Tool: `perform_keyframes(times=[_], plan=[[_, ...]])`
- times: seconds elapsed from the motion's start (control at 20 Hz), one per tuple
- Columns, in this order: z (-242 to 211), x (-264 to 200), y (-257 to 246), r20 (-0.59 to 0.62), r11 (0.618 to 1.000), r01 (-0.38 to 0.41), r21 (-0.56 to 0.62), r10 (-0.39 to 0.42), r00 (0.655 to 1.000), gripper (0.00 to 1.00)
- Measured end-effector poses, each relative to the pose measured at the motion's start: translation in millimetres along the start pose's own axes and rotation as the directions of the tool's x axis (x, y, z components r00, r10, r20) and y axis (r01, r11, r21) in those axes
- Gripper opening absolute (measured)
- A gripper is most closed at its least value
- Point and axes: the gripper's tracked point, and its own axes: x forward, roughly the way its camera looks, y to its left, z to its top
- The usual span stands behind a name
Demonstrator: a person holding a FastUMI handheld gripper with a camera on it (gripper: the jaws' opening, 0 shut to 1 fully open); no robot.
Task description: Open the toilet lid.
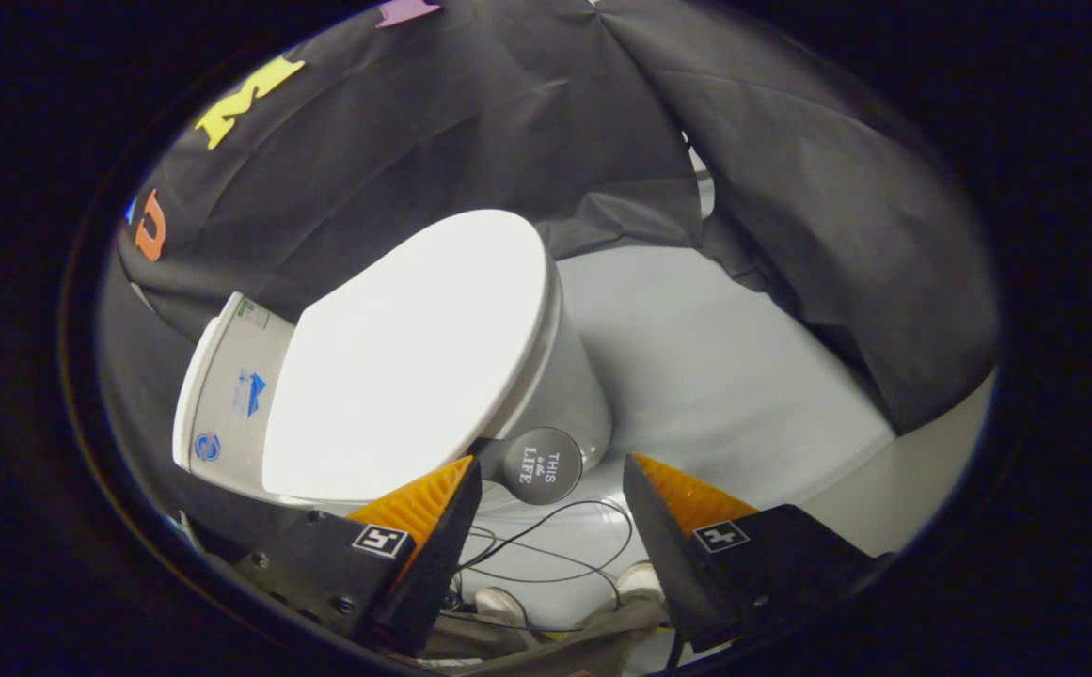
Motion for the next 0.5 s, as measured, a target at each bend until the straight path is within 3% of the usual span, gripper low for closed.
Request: perform_keyframes(times=[0.35,0.5], plan=[[-3.7,9.3,2.6,0.024,0.971,-0.115,0.209,0.112,0.993,0.81],[-3.7,12.0,2.2,0.027,0.959,-0.142,0.244,0.14,0.99,0.77]])
